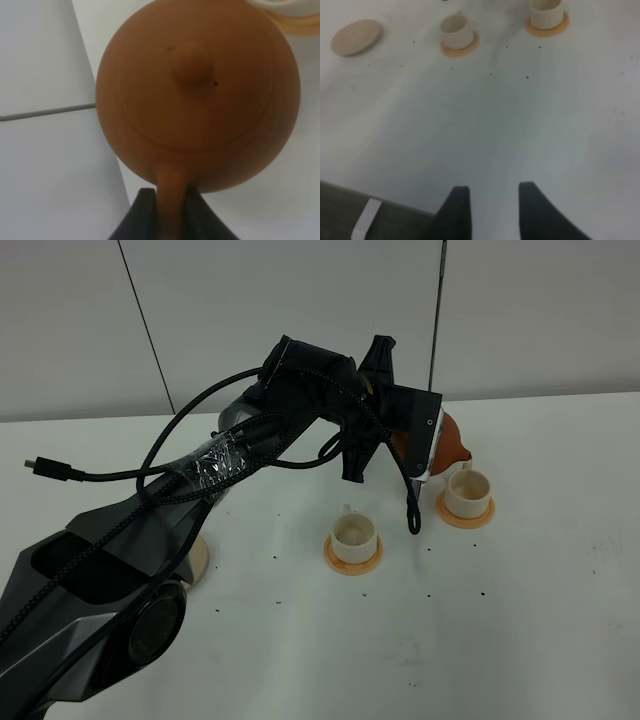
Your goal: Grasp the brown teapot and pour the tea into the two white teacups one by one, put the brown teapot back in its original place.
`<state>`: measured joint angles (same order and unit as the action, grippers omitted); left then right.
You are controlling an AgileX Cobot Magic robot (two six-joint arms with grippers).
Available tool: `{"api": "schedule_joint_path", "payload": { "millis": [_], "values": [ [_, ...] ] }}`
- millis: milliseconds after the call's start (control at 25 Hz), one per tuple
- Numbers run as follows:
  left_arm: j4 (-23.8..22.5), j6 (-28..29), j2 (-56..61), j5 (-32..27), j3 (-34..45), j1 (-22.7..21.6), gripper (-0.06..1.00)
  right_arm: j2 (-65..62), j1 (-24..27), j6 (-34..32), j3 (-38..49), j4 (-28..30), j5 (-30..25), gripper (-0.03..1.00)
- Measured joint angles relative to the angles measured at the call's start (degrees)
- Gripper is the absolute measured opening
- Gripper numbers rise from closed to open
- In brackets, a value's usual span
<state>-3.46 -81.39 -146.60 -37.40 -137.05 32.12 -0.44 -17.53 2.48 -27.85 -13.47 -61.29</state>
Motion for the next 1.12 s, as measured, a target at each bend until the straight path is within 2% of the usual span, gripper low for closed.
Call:
{"api": "schedule_joint_path", "payload": {
  "millis": [440, 1120],
  "values": [
    [0.0, -2.8, 0.0, 0.9, 0.0, 0.2, 0.17, 0.0, 0.0, 0.0, 0.0, 0.4, 0.0, 0.23],
    [-2.8, -3.3, 0.1, 2.3, -0.6, 1.3, 0.17, 0.0, 0.0, 0.0, 0.0, 0.9, 0.0, 0.23]
  ]
}}
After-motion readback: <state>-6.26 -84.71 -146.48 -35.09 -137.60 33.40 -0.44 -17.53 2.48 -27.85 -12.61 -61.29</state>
